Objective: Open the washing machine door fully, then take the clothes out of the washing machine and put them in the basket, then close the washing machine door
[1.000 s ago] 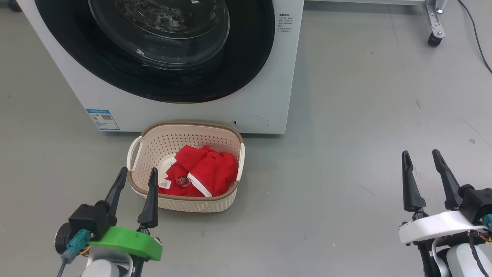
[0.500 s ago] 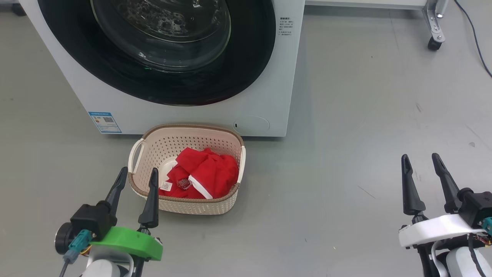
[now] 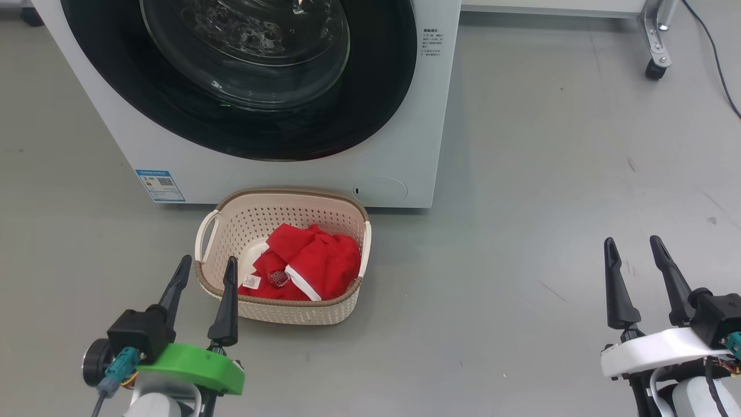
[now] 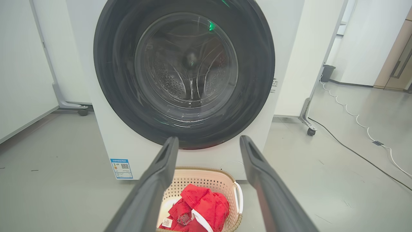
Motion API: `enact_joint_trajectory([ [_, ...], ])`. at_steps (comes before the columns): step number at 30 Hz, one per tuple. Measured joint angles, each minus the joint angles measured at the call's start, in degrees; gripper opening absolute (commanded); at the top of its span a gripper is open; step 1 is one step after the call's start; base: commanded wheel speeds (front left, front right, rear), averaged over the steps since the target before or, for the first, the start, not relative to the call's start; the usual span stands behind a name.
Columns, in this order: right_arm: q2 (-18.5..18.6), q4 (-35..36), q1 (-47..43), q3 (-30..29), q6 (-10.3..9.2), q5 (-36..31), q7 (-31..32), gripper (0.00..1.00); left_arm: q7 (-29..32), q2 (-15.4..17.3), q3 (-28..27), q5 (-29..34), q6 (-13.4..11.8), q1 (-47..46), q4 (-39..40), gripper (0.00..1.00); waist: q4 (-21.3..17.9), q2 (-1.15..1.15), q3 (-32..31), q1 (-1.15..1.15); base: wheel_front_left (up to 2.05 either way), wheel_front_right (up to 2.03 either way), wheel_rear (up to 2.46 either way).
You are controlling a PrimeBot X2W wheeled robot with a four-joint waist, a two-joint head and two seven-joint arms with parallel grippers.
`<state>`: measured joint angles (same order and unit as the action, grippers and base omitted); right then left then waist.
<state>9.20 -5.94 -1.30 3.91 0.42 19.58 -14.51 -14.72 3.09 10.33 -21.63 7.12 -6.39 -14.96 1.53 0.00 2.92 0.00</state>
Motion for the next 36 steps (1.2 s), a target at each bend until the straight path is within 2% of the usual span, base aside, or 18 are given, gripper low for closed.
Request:
enact_joint_trajectory([
  [36,-0.2,-0.1,-1.3,-0.2,1.04,-0.6,0.0,1.00,0.0,-0.1,2.2,-1.9,0.0,1.2,-1.5,1.00,0.2,0.00,-1.0,0.00,0.00,0.00,0.00],
])
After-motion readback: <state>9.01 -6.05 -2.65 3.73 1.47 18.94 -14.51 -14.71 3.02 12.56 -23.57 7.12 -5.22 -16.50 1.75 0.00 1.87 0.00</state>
